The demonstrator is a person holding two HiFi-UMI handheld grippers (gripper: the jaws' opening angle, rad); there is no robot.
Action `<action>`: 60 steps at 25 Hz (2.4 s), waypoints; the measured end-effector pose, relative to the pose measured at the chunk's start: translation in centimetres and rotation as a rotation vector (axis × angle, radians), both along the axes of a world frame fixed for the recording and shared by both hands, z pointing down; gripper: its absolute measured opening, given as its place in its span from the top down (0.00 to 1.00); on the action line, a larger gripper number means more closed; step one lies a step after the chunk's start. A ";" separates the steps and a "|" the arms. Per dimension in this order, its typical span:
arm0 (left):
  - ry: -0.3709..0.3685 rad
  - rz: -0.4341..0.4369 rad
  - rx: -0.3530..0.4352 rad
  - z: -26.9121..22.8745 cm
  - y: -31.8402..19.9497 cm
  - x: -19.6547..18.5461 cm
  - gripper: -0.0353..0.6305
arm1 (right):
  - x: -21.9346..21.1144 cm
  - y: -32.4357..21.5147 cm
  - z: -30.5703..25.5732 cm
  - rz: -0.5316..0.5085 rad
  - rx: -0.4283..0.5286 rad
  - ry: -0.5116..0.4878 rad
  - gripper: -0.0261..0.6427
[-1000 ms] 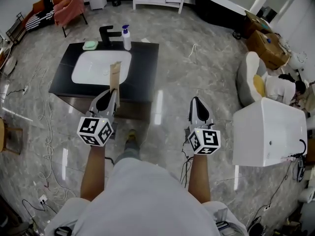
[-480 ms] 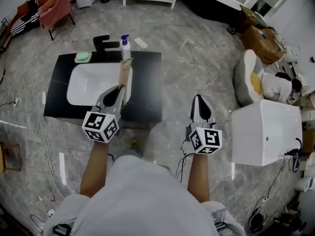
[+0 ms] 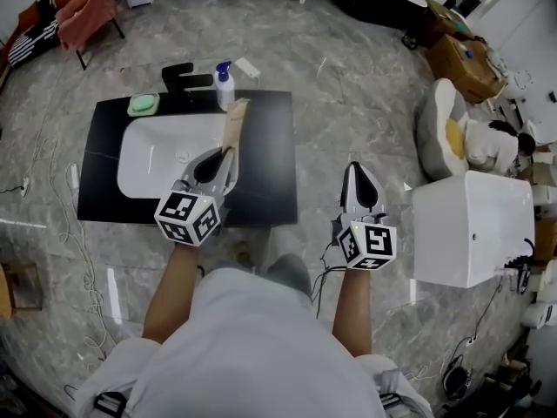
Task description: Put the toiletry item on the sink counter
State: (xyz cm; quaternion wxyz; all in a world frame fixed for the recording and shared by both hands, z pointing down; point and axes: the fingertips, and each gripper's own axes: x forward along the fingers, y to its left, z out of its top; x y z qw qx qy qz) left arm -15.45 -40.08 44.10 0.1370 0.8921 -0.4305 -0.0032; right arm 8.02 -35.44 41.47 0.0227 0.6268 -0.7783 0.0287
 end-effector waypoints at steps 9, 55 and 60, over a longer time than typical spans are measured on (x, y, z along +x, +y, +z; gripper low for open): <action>-0.006 -0.017 -0.058 2.2 -3.5 2.1 0.94 | 1.3 -4.0 0.4 -0.029 0.010 -0.006 0.96; -0.182 -0.113 -0.659 26.9 -12.1 9.9 0.92 | 6.7 -18.2 6.0 -0.115 -0.055 -0.009 0.96; -0.193 -0.117 -0.672 27.7 -12.1 9.9 0.91 | 6.9 -18.1 6.6 -0.113 -0.071 -0.008 0.96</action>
